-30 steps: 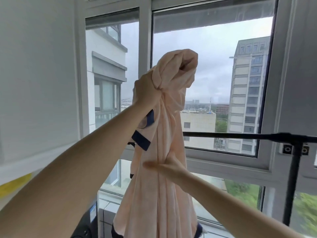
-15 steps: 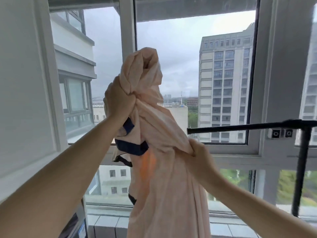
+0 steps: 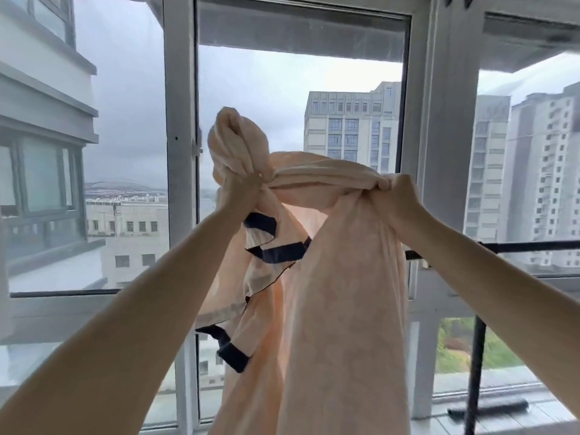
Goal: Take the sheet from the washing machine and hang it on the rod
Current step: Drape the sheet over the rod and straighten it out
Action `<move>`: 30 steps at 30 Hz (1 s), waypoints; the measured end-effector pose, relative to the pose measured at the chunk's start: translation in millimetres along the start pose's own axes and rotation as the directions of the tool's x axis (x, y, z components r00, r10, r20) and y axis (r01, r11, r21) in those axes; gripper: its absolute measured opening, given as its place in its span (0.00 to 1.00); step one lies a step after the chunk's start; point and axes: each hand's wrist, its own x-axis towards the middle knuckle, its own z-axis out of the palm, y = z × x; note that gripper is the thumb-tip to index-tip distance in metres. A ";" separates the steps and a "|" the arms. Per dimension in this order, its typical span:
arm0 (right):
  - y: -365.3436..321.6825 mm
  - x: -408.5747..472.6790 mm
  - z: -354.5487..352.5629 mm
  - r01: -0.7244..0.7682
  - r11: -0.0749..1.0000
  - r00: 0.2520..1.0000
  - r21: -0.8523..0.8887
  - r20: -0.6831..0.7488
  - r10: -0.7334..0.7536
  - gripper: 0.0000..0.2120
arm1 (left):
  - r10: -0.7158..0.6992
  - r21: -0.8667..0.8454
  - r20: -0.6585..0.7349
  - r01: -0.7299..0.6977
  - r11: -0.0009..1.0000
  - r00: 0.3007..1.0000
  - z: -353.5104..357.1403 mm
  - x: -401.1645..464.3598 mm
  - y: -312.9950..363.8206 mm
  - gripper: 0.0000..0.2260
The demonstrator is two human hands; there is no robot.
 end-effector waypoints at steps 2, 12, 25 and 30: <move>19.3 2.6 -4.7 -0.051 0.992 0.998 -0.119 0.029 0.054 0.17 | 0.007 0.098 0.143 -0.021 0.995 0.990 19.0 2.5 -16.1 0.28; 84.8 -17.4 -2.7 -0.076 0.923 0.991 -0.377 0.070 0.111 0.14 | -0.159 0.408 0.471 -0.055 0.911 0.868 54.9 -41.7 -61.3 0.06; 86.9 -34.8 -19.2 -0.092 0.934 0.978 -0.346 0.145 0.150 0.12 | -0.009 0.328 0.689 -0.301 0.895 0.725 52.8 -100.7 -53.4 0.10; 95.2 -41.0 -32.4 -0.201 0.969 0.920 -0.146 0.310 0.238 0.26 | -0.047 0.440 0.610 -0.288 0.851 0.791 38.6 -110.7 -73.8 0.11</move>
